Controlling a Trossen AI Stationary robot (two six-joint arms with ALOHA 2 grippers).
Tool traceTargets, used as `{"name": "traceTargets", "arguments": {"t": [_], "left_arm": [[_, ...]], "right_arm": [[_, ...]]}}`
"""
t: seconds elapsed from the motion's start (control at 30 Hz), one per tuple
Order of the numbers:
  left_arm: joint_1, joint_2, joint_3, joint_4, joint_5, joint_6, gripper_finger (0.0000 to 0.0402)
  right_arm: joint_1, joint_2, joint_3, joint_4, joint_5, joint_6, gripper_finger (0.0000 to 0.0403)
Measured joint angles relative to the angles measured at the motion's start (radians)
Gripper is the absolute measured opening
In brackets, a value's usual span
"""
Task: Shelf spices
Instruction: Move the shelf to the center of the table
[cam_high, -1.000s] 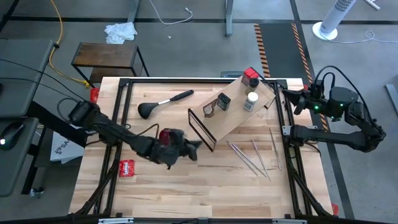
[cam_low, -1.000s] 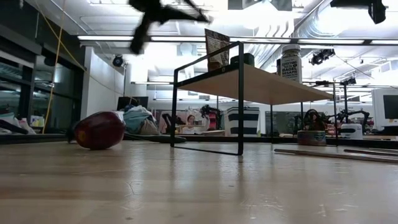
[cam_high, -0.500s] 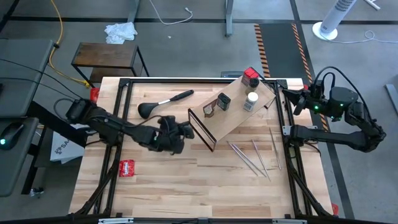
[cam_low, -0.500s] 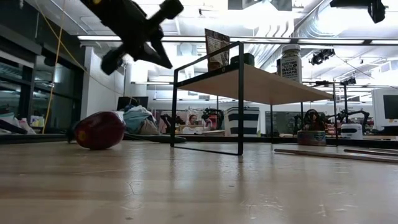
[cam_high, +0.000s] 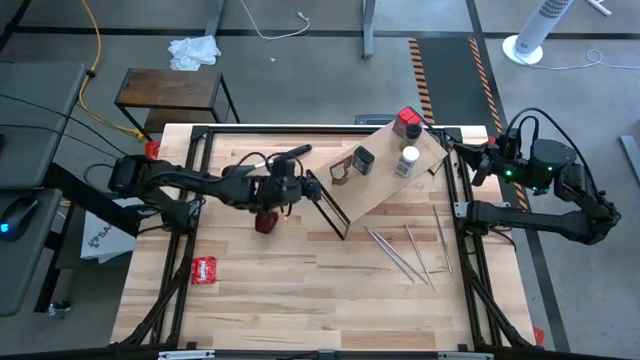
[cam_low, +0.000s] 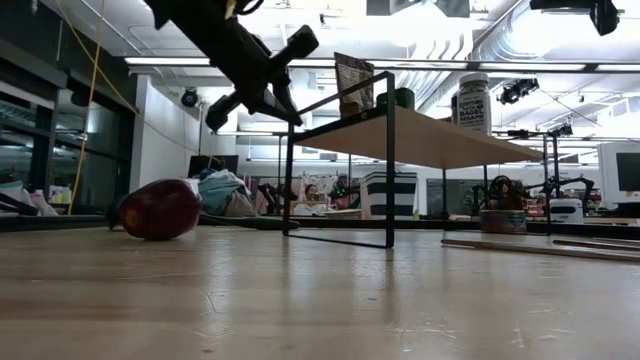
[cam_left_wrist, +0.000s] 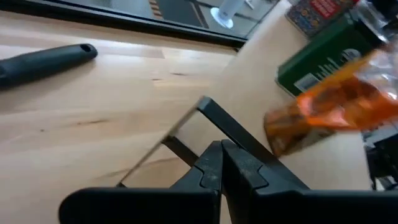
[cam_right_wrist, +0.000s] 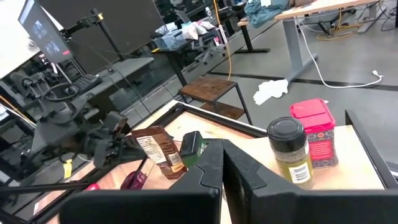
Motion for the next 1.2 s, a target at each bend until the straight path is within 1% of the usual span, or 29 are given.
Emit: {"name": "traceTargets", "arguments": {"t": [0.17, 0.4, 0.47, 0.53, 0.63, 0.7, 0.83, 0.9, 0.97, 1.07, 1.1, 1.13, 1.2], "left_arm": [[0.048, 0.0, 0.0, -0.005, 0.001, 0.019, 0.0], [0.132, 0.0, 0.0, -0.007, -0.003, 0.097, 0.0], [0.159, 0.0, 0.0, -0.007, -0.002, 0.117, 0.0], [0.183, 0.0, 0.0, -0.008, -0.001, 0.133, 0.0], [0.208, 0.0, 0.0, -0.008, 0.01, 0.16, 0.0], [0.218, 0.0, 0.0, -0.008, 0.039, 0.166, 0.0], [0.222, 0.0, 0.0, -0.01, 0.079, 0.181, 0.0], [0.215, 0.0, 0.0, -0.01, 0.083, 0.183, 0.0], [0.21, 0.0, 0.0, -0.01, 0.088, 0.183, 0.0], [0.208, 0.0, 0.0, -0.01, 0.108, 0.185, 0.0], [0.205, 0.0, 0.0, -0.009, 0.115, 0.19, 0.0], [0.203, -0.001, 0.0, -0.009, 0.123, 0.199, 0.0], [0.2, -0.012, 0.0, -0.015, 0.145, 0.222, 0.0]], "right_arm": [[0.0, 0.0, 0.0, 0.001, -0.001, 0.0, 0.0], [0.0, 0.0, 0.0, 0.019, -0.002, 0.002, 0.0], [0.0, 0.0, 0.001, -0.012, 0.01, 0.027, 0.0], [0.0, 0.001, 0.002, -0.101, 0.085, 0.086, 0.0], [0.0, 0.015, 0.002, -0.265, 0.26, 0.183, 0.0], [0.0, 0.034, 0.001, -0.388, 0.364, 0.291, 0.0], [0.0, 0.088, -0.007, -0.621, 0.48, 0.533, 0.0], [0.0, 0.103, -0.032, -0.667, 0.512, 0.628, 0.0], [0.0, 0.105, -0.074, -0.65, 0.497, 0.667, 0.0], [0.0, 0.105, -0.148, -0.566, 0.379, 0.677, 0.0], [0.0, 0.105, -0.17, -0.543, 0.361, 0.672, 0.0], [-0.001, 0.105, -0.185, -0.52, 0.357, 0.673, 0.0], [0.0, 0.1, -0.19, -0.457, 0.382, 0.673, 0.0]]}}
